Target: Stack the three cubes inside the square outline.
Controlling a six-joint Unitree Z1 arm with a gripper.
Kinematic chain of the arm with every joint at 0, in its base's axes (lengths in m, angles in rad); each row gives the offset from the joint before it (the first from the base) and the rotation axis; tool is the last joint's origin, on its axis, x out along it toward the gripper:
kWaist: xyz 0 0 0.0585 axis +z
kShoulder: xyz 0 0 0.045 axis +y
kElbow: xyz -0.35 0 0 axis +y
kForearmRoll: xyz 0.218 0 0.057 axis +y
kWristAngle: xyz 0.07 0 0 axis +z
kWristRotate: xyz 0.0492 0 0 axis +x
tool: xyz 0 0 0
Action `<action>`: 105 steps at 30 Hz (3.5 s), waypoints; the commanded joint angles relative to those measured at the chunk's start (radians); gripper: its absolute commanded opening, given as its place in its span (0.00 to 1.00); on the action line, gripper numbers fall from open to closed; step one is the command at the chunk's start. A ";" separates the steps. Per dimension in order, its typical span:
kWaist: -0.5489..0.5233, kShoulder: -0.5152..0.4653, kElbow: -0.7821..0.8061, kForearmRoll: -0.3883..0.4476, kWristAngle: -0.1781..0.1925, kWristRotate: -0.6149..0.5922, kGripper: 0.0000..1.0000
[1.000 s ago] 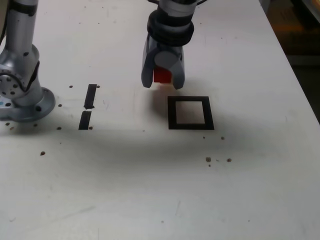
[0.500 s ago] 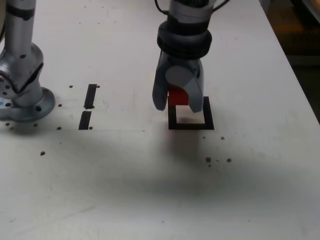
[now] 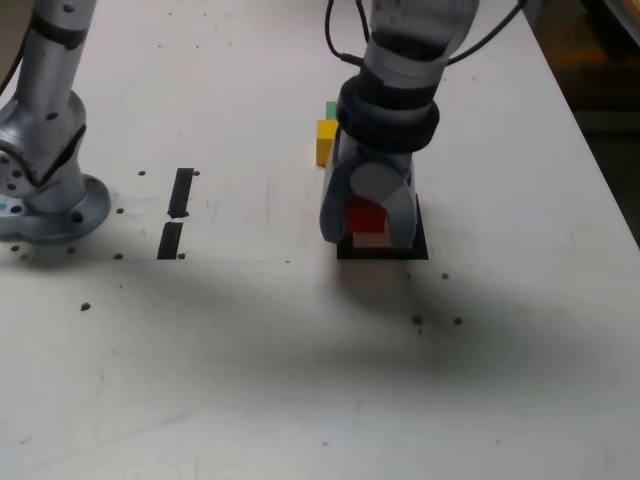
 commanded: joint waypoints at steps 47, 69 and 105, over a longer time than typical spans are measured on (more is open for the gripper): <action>0.035 -0.181 0.083 -0.053 0.112 0.025 0.78; 0.156 -0.258 0.144 0.046 0.197 0.163 0.95; 0.382 -0.079 0.202 -0.105 0.152 0.366 0.87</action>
